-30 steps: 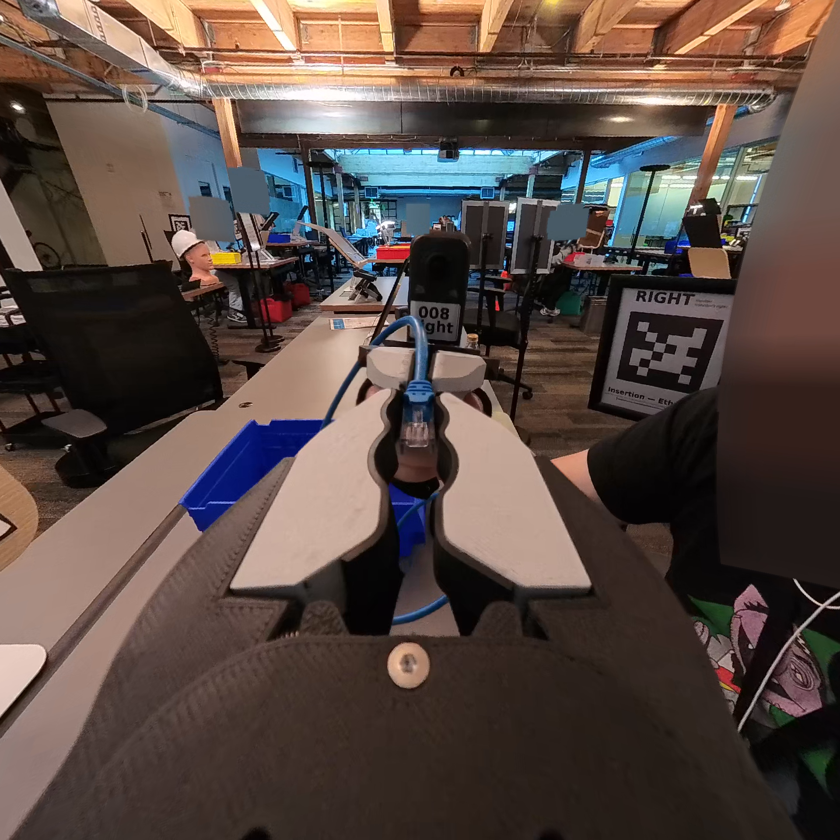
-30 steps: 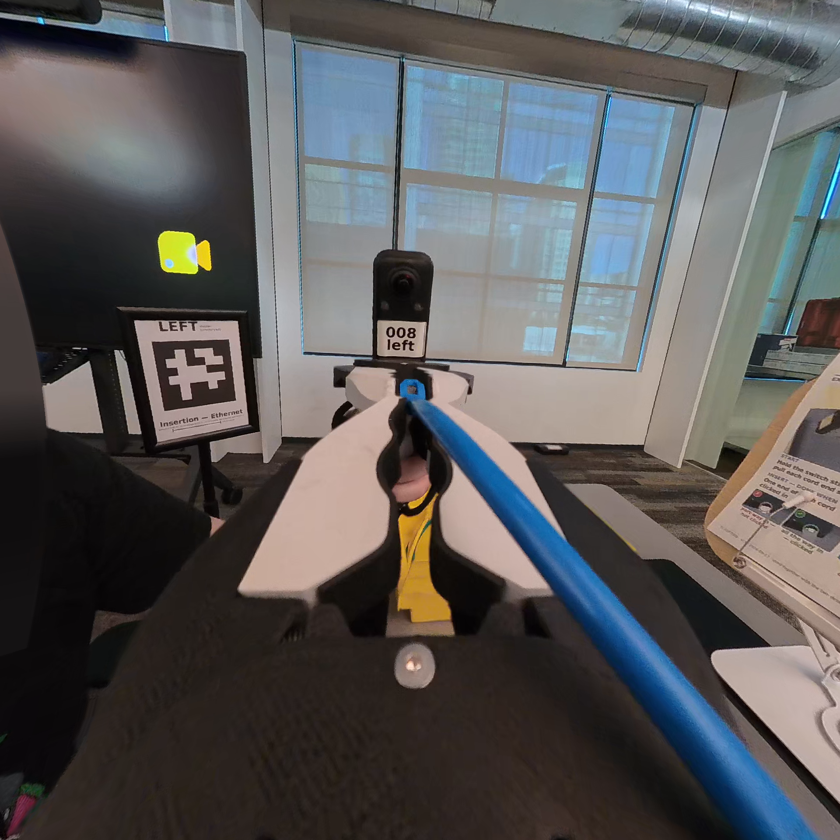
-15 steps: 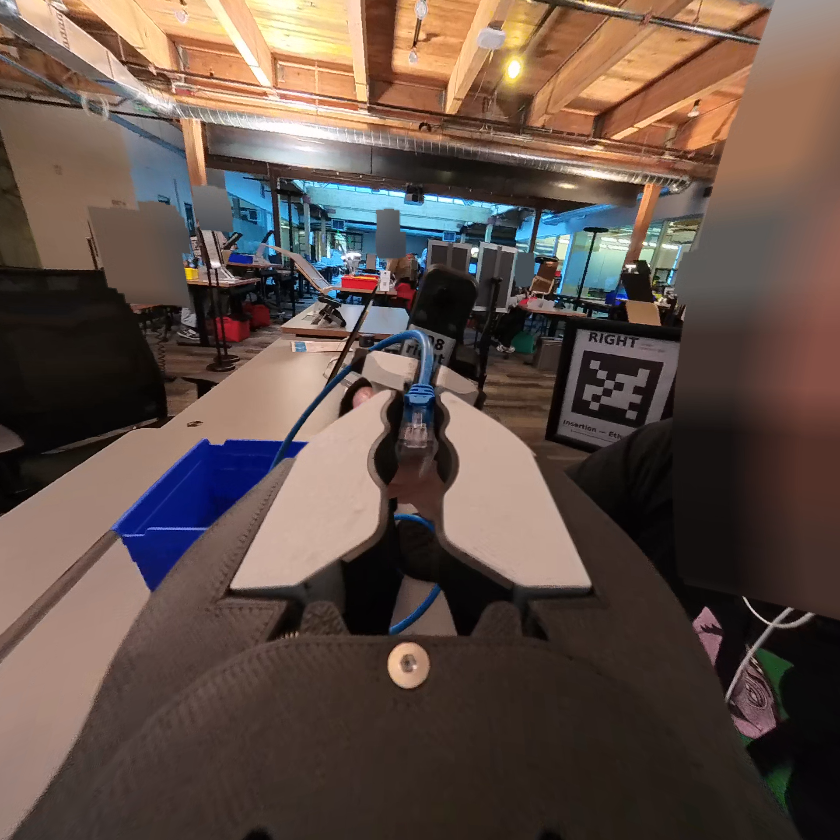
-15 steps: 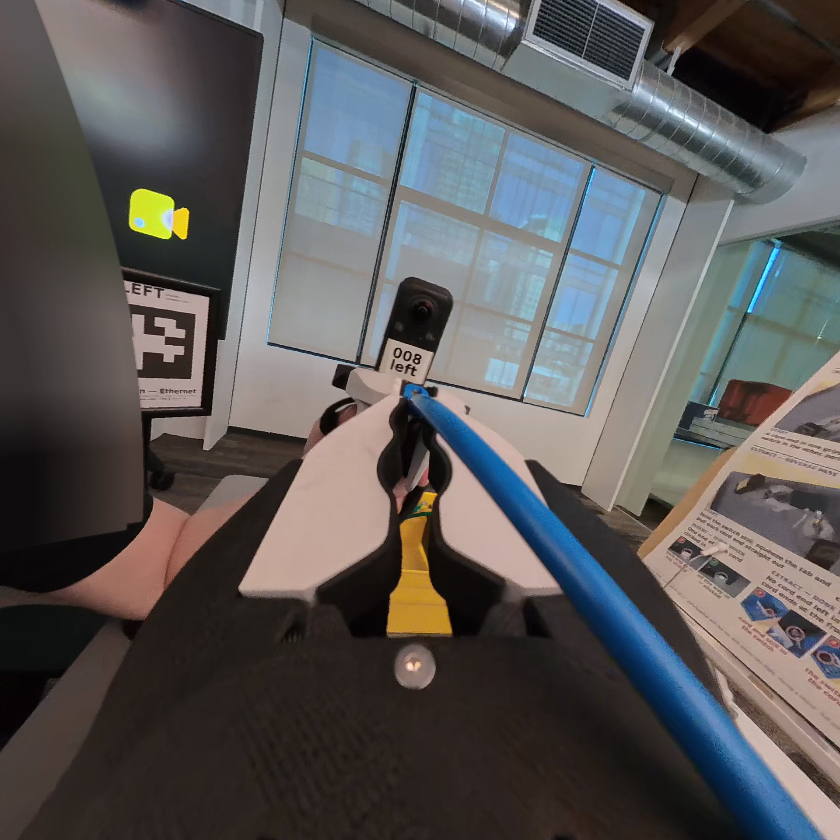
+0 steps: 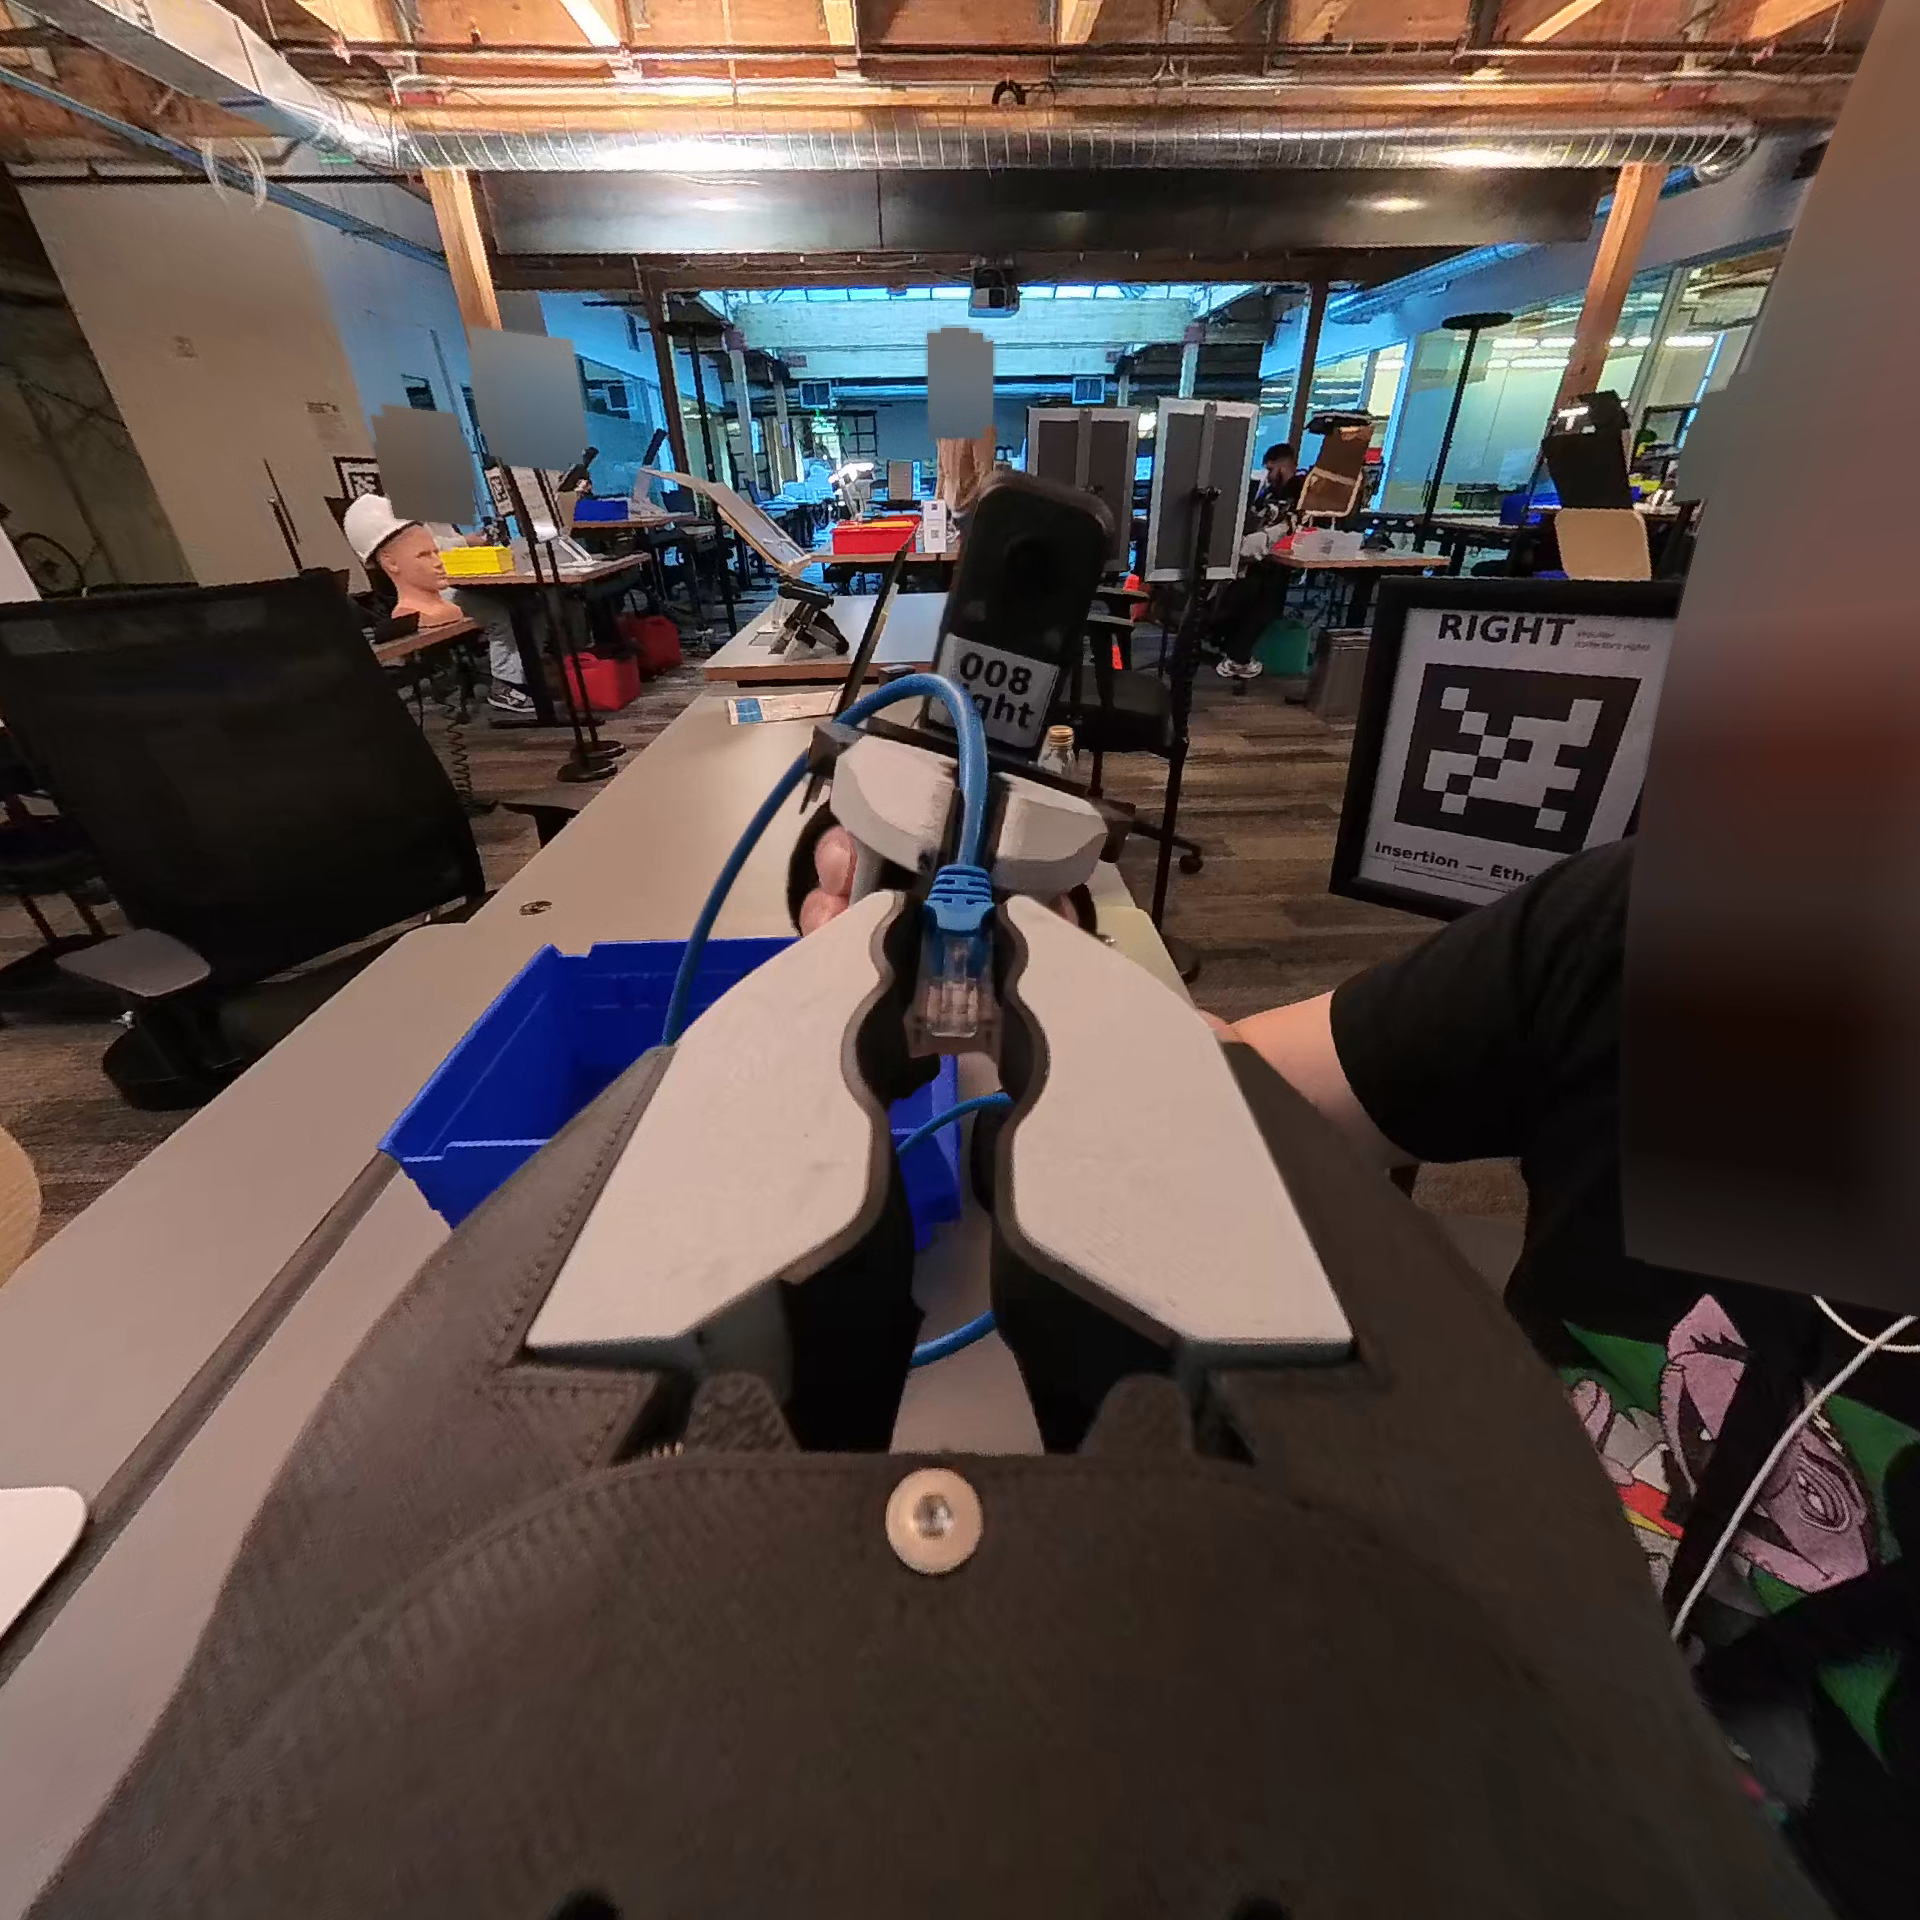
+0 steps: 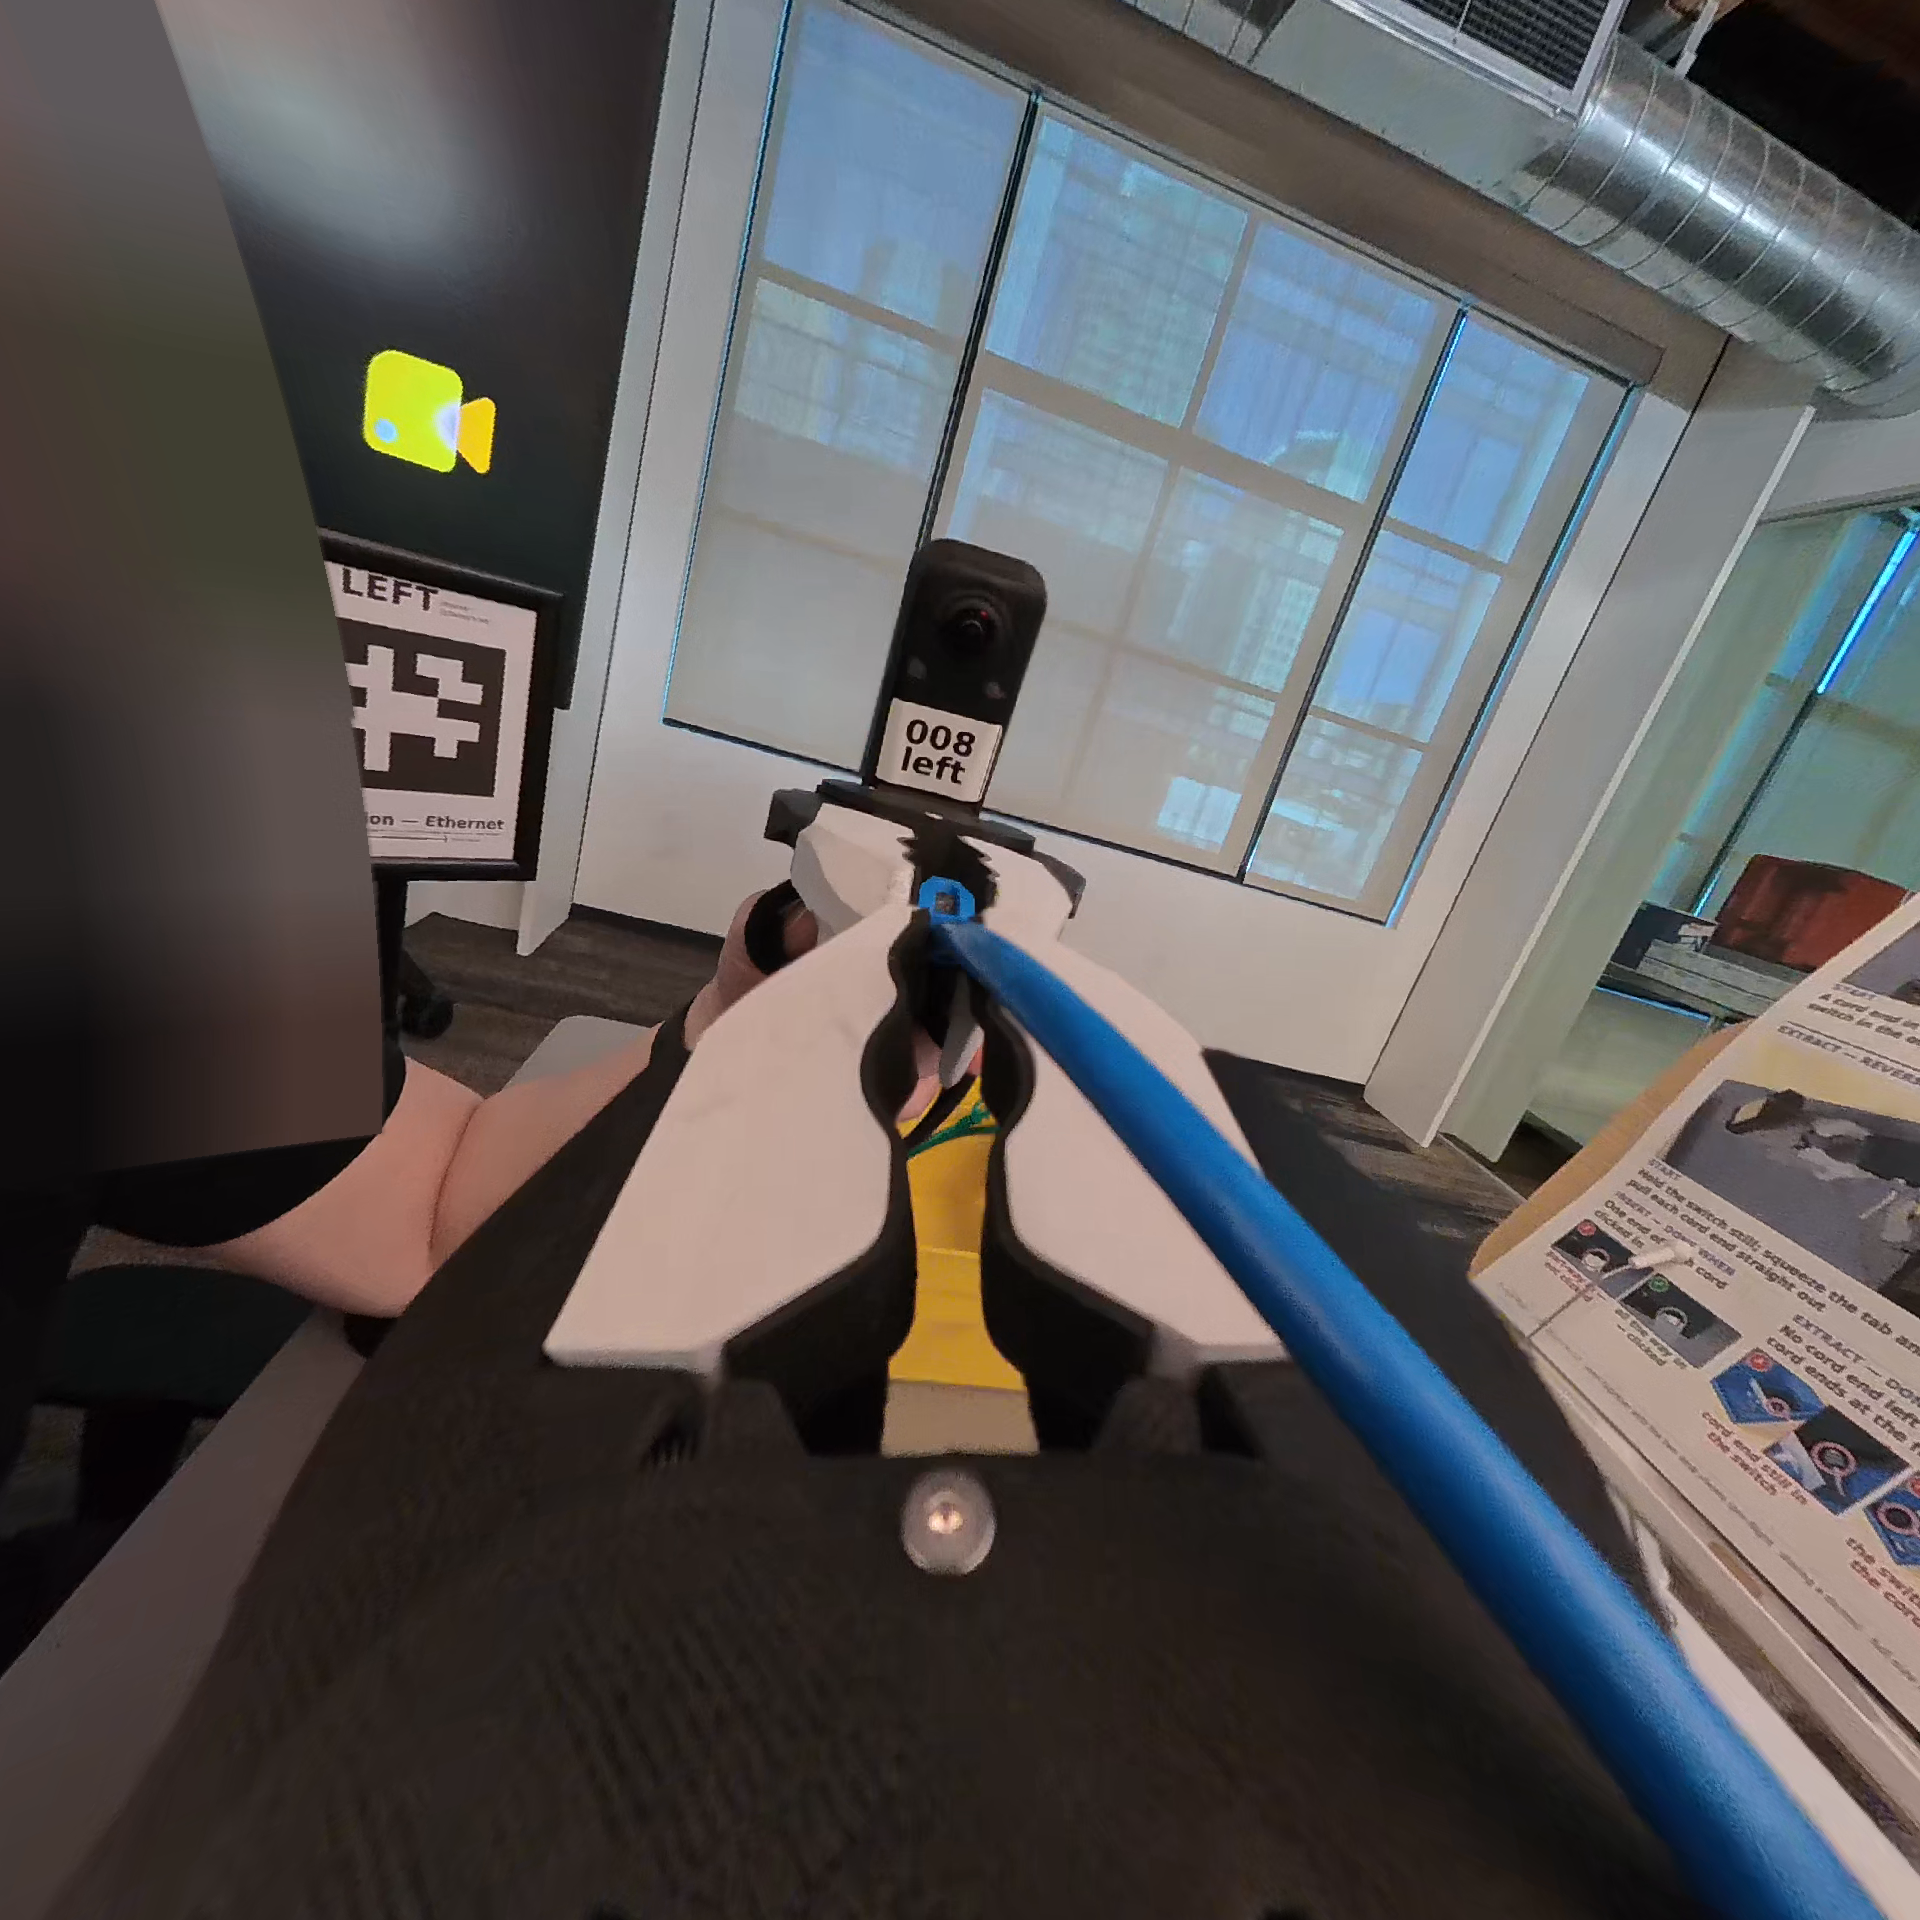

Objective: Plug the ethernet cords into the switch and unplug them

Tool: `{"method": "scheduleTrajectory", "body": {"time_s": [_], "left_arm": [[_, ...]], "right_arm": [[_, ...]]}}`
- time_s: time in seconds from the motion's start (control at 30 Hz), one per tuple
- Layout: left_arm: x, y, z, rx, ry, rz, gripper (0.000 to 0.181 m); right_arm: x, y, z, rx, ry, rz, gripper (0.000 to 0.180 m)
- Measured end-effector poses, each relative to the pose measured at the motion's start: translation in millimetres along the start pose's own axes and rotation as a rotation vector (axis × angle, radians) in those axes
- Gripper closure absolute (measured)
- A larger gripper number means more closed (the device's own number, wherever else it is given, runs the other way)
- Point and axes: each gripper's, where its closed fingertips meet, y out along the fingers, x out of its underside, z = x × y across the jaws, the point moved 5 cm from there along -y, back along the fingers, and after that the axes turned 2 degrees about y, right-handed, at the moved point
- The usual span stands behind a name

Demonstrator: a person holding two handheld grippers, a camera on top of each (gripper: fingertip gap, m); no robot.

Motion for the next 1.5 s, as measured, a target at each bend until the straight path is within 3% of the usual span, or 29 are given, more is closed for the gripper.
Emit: {"method": "scheduleTrajectory", "body": {"time_s": [0.03, 0.67, 0.73, 0.8, 0.87, 0.97, 1.1, 1.23, 1.37, 1.5], "left_arm": [[0.7, -0.2, -0.7, -0.006, 0.006, -0.009, 0.169], [10.2, 1.8, -6.0, -0.051, 0.009, -0.079, 0.167], [13.1, -2.1, -10.2, -0.117, 0.017, -0.118, 0.158], [19.7, -9.7, -15.3, -0.187, 0.006, -0.197, 0.138], [29.7, -18.7, -30.4, -0.342, -0.007, -0.272, 0.132], [57.5, -21.9, -54.6, -0.551, -0.043, -0.339, 0.128], [119.1, -17.5, -73.5, -0.728, -0.162, -0.384, 0.109], [180.8, -44.6, -86.6, -1.012, -0.179, -0.411, 0.099], [223.1, -49.4, -92.3, -1.039, -0.314, -0.45, 0.089], [250.0, -59.5, -106.1, -1.095, -0.326, -0.524, 0.083]], "right_arm": [[0.8, -0.1, 0.5, -0.002, 0.003, -0.019, 0.173], [7.2, -4.1, 4.5, -0.016, 0.014, -0.143, 0.173], [6.9, -6.0, 6.8, 0.014, -0.022, -0.162, 0.173], [2.6, -11.2, 9.1, 0.033, -0.043, -0.163, 0.173], [-6.2, -19.3, 12.0, 0.055, -0.054, -0.149, 0.173], [-24.7, -36.0, 15.4, 0.104, -0.097, -0.114, 0.173], [-50.7, -57.9, 12.6, 0.123, -0.119, -0.04, 0.173], [-65.2, -67.0, 5.6, 0.109, -0.14, 0.004, 0.173], [-73.3, -70.1, -2.1, 0.08, -0.149, 0.039, 0.173], [-79.6, -73.9, -7.9, 0.058, -0.156, 0.06, 0.173]]}}
